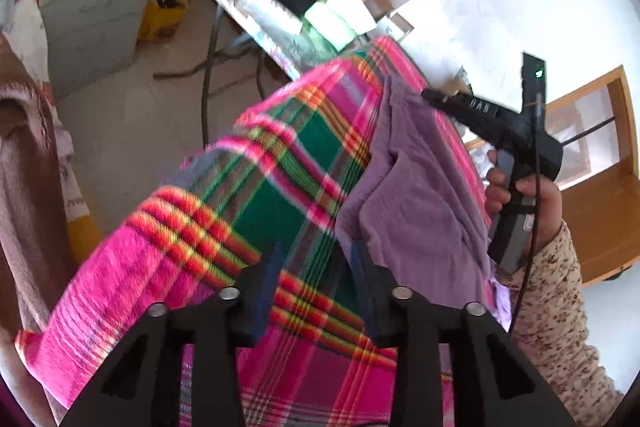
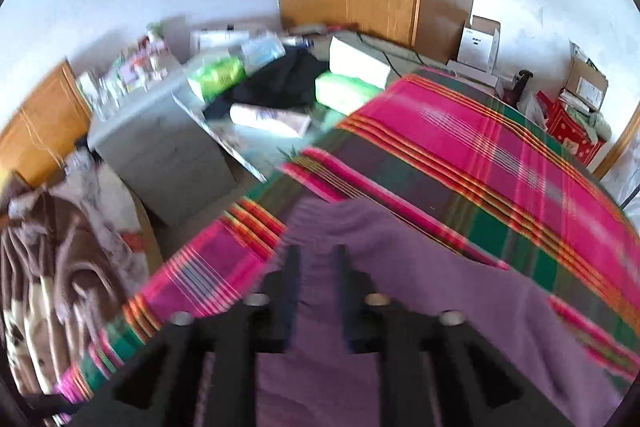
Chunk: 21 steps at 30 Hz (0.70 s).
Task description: Fold clothes
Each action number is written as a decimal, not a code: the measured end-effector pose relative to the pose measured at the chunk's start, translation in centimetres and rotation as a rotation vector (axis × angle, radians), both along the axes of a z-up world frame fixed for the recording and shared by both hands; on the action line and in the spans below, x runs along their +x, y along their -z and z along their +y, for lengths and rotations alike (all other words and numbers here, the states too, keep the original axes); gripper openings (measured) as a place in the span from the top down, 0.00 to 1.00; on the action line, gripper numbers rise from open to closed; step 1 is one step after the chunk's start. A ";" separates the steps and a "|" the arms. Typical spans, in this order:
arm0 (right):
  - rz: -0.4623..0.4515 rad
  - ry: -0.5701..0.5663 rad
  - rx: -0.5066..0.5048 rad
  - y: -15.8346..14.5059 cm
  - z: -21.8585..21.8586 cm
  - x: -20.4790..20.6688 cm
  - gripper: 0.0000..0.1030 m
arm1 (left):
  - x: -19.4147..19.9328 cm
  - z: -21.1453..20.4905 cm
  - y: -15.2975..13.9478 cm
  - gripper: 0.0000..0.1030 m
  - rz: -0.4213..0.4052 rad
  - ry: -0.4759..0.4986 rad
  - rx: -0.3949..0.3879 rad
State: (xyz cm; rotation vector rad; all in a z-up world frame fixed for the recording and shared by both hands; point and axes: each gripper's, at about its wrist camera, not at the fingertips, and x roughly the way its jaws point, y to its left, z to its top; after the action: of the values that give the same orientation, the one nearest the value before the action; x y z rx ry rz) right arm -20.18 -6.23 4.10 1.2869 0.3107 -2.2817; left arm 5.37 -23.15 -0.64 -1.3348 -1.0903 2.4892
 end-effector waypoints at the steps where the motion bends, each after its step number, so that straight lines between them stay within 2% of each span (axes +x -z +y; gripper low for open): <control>1: -0.013 -0.009 0.018 0.3 -0.1 -0.2 0.66 | 0.0 0.1 -0.1 0.61 0.005 0.000 -0.004; 5: -0.076 -0.021 0.032 2.8 -1.3 -0.5 0.66 | 0.0 0.1 -0.4 0.58 0.011 0.019 0.012; 8: -0.071 -0.018 0.019 3.2 -2.1 -0.4 0.58 | 0.1 0.2 -0.6 0.55 0.015 0.033 0.024; 11: -0.039 -0.027 0.081 3.4 -3.1 0.0 0.58 | 0.1 0.2 -0.8 0.55 0.020 0.048 0.037; 13: -0.020 -0.020 0.101 3.4 -3.5 0.2 0.61 | -0.2 0.7 -0.9 0.54 0.018 0.069 0.013; 16: 0.005 -0.014 0.120 3.4 -3.9 0.4 0.68 | -0.9 1.6 -0.3 0.54 -0.044 0.079 -0.046; 18: 0.017 -0.007 0.129 3.3 -4.1 0.6 0.74 | -1.1 2.1 -0.7 0.54 -0.040 0.086 -0.092; 21: 0.043 0.004 0.144 3.1 -4.3 1.0 0.77 | -1.4 2.7 -1.1 0.54 -0.052 0.099 -0.135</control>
State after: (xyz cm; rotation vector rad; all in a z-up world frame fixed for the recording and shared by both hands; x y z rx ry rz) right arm -19.22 -10.58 1.05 1.3099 0.4962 -2.3287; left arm 4.02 -20.44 0.43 -1.4582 -0.8569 2.5080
